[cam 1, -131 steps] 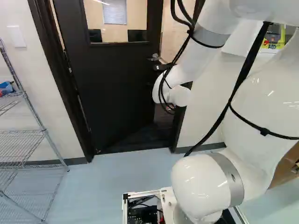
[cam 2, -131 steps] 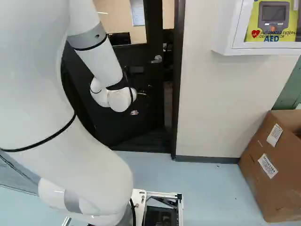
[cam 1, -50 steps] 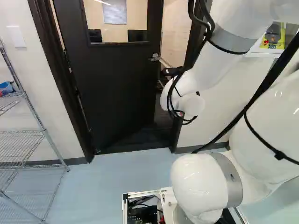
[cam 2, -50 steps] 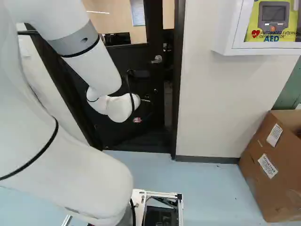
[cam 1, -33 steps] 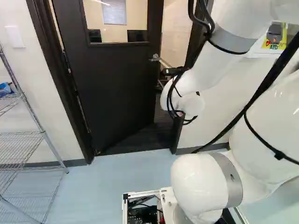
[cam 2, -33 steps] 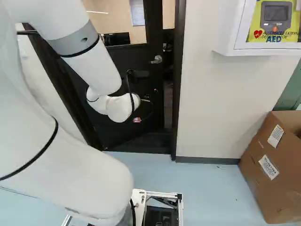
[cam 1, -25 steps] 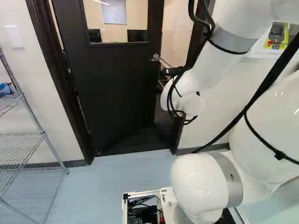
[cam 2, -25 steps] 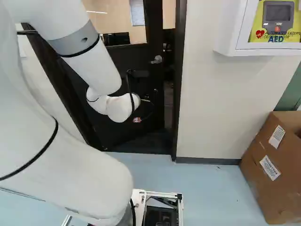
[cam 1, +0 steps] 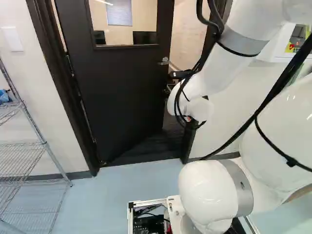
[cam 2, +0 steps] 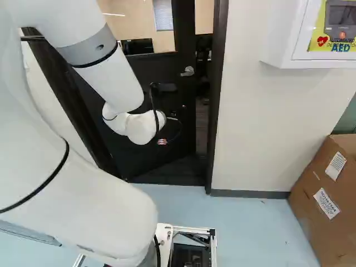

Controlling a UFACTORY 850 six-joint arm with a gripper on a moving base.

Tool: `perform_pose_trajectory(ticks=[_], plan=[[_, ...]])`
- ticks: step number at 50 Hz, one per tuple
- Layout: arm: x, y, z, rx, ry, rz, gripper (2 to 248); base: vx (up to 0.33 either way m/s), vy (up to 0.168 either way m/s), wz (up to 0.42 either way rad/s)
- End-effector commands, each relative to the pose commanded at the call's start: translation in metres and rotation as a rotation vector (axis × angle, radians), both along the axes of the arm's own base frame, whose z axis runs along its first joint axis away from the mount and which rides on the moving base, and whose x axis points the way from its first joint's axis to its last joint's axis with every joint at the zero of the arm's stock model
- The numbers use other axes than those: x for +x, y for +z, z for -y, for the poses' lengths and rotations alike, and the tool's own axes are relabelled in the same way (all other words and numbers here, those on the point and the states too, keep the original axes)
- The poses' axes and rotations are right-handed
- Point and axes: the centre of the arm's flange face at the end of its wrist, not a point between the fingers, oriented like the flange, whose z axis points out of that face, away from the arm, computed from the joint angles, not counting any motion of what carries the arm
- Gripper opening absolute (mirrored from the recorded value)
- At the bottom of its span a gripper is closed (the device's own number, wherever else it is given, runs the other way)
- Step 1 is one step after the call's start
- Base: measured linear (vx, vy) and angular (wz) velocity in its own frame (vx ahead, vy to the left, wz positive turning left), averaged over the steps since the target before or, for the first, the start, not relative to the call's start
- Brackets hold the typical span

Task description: Open the door and move inside

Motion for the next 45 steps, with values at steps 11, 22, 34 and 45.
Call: perform_pose_trajectory(ticks=[11,22,34,45], plan=[[0.0000,0.0000,0.0000,0.000,0.000,0.000,247,0.085,0.065,-0.014],[0.0000,0.0000,0.0000,0.000,0.000,0.000,247,0.086,0.067,-0.017],[0.0000,0.0000,0.0000,0.000,0.000,0.000,247,0.088,0.068,-0.017],[0.0000,0.0000,0.0000,0.000,0.000,0.000,247,0.091,0.070,-0.017]])
